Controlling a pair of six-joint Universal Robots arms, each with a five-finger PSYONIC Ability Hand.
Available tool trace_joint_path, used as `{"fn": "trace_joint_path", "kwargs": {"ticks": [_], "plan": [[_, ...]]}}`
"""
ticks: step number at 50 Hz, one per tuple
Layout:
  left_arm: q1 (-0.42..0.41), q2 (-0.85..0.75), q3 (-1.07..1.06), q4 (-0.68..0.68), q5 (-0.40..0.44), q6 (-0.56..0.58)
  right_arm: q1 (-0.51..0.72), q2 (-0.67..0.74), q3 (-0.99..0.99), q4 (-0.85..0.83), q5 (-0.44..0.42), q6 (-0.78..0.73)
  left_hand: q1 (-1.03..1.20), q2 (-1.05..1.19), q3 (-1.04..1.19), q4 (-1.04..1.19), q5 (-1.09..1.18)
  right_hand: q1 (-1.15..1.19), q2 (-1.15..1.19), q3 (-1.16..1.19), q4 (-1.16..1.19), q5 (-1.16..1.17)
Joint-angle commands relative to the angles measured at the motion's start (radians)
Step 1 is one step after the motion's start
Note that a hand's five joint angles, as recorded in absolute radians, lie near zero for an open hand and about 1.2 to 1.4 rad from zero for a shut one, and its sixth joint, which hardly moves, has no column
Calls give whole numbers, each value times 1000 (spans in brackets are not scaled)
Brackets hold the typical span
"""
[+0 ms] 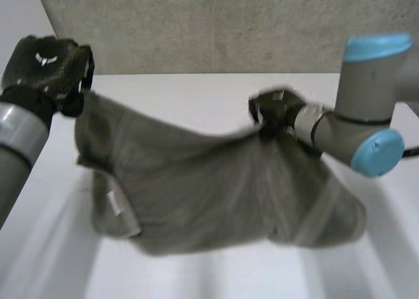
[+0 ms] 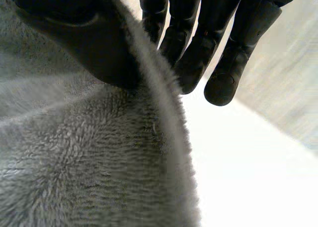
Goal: Fold the towel.
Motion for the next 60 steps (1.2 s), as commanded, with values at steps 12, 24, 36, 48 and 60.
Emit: {"fn": "trace_joint_path", "kwargs": {"ticks": [12,24,36,48,60], "plan": [[-1,-312,629,125,-93,-288,51,-226,-14,-419,155,-314,213,179,180,177,199,75,76,73,59,60],[27,-280,181,110,-81,-283,88,-129,216,-201,64,-313,213,179,180,177,199,75,76,73,59,60],[96,-275,-40,111,-68,-285,122,-42,345,-184,58,-257,213,179,180,177,199,17,19,15,2,2],[154,-77,-181,110,31,-285,103,-157,417,-104,52,-179,213,179,180,177,199,-1045,-1044,-1048,-1061,-1061],[244,87,-286,110,119,-283,100,-230,391,246,-6,-352,213,179,180,177,199,-810,-809,-813,-826,-826]]}}
